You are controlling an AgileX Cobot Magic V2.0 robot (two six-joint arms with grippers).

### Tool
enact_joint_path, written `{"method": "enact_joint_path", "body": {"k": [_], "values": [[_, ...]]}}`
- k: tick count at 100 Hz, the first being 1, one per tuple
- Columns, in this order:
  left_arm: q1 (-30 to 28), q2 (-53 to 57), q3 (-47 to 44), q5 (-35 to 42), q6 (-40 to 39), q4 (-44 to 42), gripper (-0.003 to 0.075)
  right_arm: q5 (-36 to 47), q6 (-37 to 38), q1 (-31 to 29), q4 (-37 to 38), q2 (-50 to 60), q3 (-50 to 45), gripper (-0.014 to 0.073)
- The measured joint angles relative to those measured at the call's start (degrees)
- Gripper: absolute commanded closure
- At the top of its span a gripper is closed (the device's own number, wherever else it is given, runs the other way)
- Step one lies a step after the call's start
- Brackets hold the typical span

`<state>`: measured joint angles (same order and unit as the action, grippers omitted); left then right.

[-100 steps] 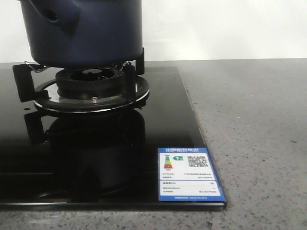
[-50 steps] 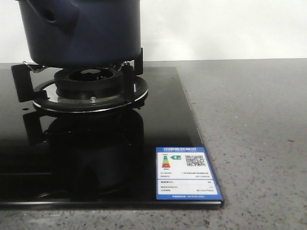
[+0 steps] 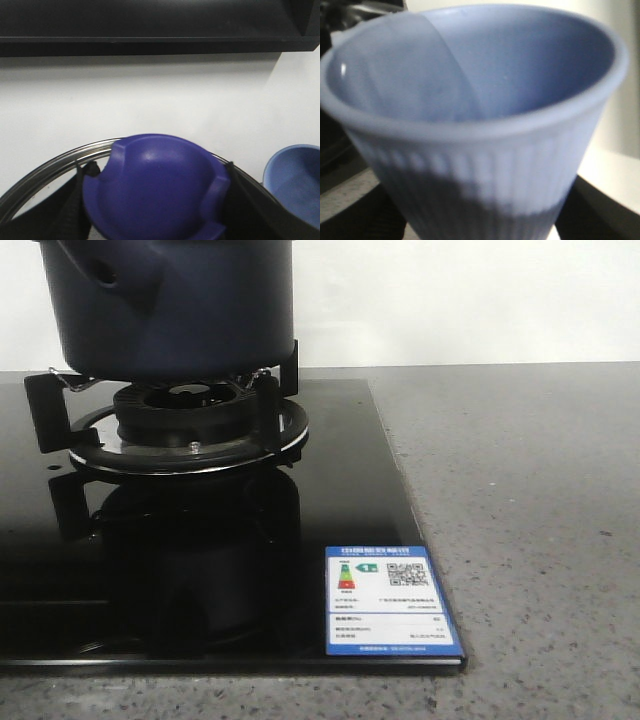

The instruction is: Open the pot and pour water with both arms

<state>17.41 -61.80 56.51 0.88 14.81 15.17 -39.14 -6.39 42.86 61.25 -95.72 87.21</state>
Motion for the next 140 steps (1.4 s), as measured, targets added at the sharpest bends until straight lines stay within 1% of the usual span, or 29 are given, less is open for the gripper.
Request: {"method": "enact_joint_path", "body": {"k": [71,101,118,140], "values": [[0.0,0.0,0.0,0.0,0.0,0.0,0.0362,3.64,-0.13,0.13,27.66,-0.86,0.03,0.0254],[0.0,0.0,0.0,0.0,0.0,0.0,0.0362,5.55,-0.13,0.13,36.59,-0.86,0.03,0.0254],[0.0,0.0,0.0,0.0,0.0,0.0,0.0362,5.91,-0.13,0.13,38.98,-0.86,0.13,0.0254],[0.0,0.0,0.0,0.0,0.0,0.0,0.0362,5.94,-0.13,0.13,39.32,-0.86,0.13,0.0254]]}}
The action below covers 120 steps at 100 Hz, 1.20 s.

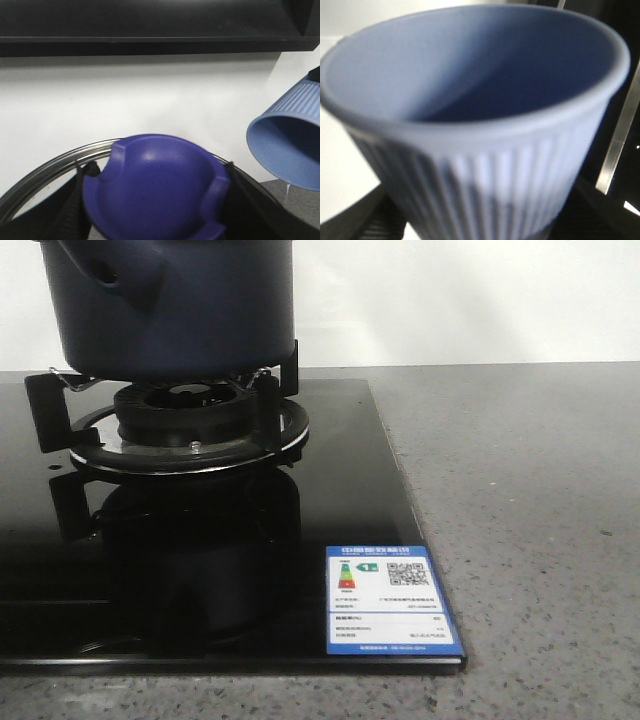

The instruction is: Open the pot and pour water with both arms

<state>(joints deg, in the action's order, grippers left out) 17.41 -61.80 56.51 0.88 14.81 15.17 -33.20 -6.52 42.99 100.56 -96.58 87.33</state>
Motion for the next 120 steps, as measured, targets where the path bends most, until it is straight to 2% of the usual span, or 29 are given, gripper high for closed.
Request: {"method": "enact_joint_path", "body": {"k": [49,68,91,108,120], "values": [[0.0,0.0,0.0,0.0,0.0,-0.02,0.0362,0.09,0.0,0.0,0.08,0.0,0.0,0.0254],[0.0,0.0,0.0,0.0,0.0,-0.12,0.0362,0.09,0.1,0.0,-4.32,0.0,0.0,0.0254],[0.0,0.0,0.0,0.0,0.0,-0.32,0.0362,-6.09,6.52,0.34,-16.71,0.78,0.0,0.0254],[0.0,0.0,0.0,0.0,0.0,-0.35,0.0362,-12.04,10.47,0.56,-32.86,6.61,0.0,0.0253],[0.0,0.0,0.0,0.1,0.0,-0.45,0.0362,-13.83,14.53,-1.58,-45.03,13.93,-0.15,0.0254]]}}
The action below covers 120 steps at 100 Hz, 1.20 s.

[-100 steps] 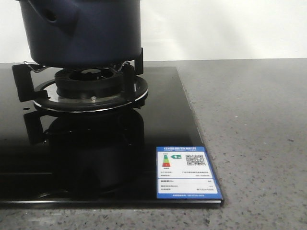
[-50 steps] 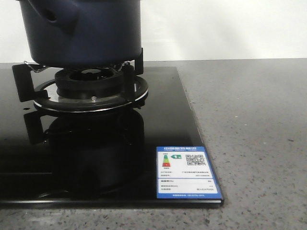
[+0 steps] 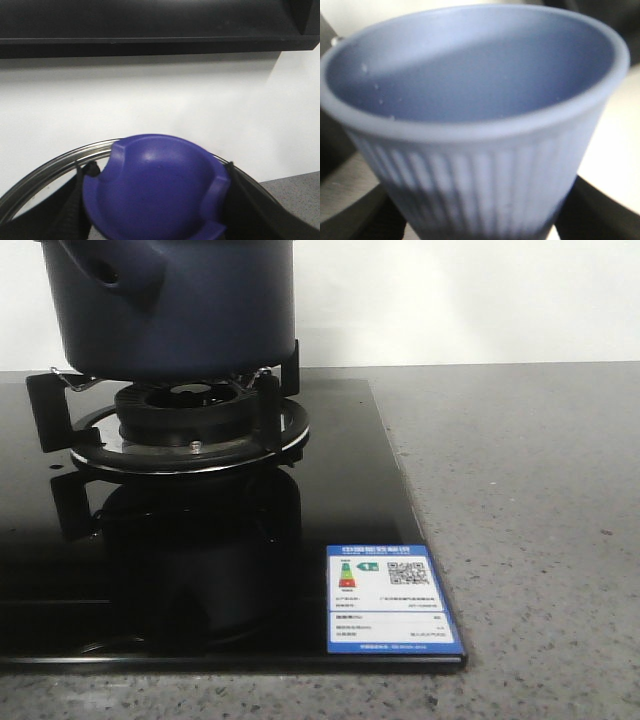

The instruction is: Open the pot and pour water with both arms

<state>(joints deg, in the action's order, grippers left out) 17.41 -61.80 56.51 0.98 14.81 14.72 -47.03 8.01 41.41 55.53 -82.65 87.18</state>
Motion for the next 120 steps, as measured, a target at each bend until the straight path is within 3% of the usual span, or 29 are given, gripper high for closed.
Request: {"method": "enact_joint_path", "body": {"k": [16,35,54,71,89,120], "values": [[0.0,0.0,0.0,0.0,0.0,0.0,0.0362,4.65,7.42,-6.52,-10.1,14.38,-8.44,0.0253],[0.0,0.0,0.0,0.0,0.0,0.0,0.0362,19.93,18.51,-15.49,-11.03,34.24,-30.94,0.0254],[0.0,0.0,0.0,0.21,0.0,0.0,0.0362,35.74,22.92,-22.57,-10.26,46.6,-51.38,0.0254],[0.0,0.0,0.0,0.32,0.0,0.0,0.0362,38.58,27.76,-27.28,-10.13,46.92,-60.09,0.0254],[0.0,0.0,0.0,0.32,0.0,0.0,0.0362,43.91,30.47,-31.83,-9.78,41.7,-62.07,0.0254],[0.0,0.0,0.0,0.32,0.0,0.0,0.0362,65.64,32.35,-43.06,-12.94,24.96,-62.07,0.0254]]}}
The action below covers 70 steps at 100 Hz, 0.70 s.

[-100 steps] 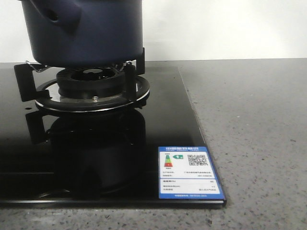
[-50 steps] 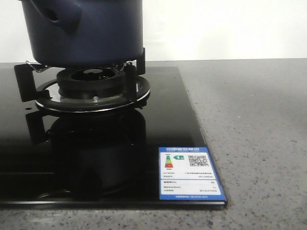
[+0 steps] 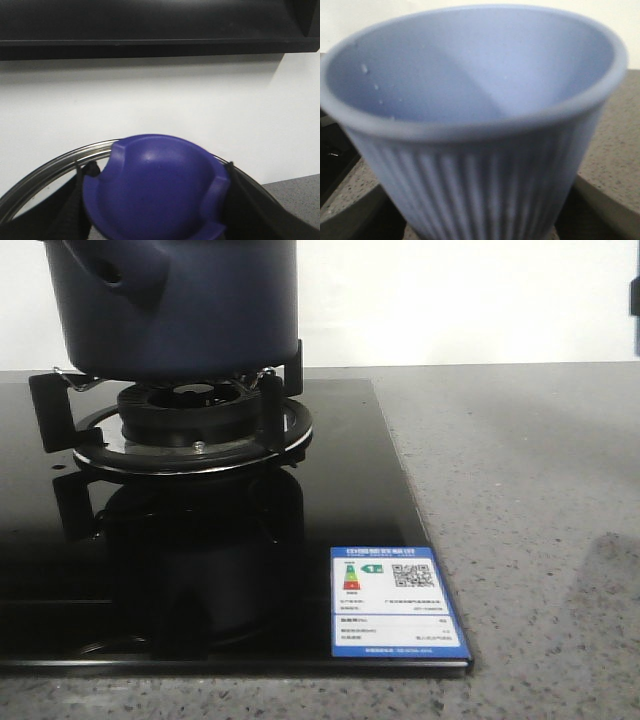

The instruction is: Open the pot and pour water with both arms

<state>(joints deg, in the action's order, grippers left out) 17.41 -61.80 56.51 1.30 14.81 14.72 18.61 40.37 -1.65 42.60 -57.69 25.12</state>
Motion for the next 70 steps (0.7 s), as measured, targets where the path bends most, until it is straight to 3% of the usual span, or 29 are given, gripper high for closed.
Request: {"method": "enact_joint_path", "body": {"k": [17,33,46,70], "values": [[0.0,0.0,0.0,0.0,0.0,0.0,0.0362,10.27,-0.48,-4.51,-0.1,-10.56,0.0,0.0254],[0.0,0.0,0.0,0.0,0.0,0.0,0.0362,19.33,-7.99,-6.14,-2.23,-18.32,0.0,0.0254],[0.0,0.0,0.0,0.0,0.0,0.0,0.0362,23.3,-12.85,-6.26,-5.16,-22.72,0.0,0.0254],[0.0,0.0,0.0,0.0,0.0,0.0,0.0362,27.53,-14.13,-6.26,-6.41,-26.99,0.11,0.0253]]}}
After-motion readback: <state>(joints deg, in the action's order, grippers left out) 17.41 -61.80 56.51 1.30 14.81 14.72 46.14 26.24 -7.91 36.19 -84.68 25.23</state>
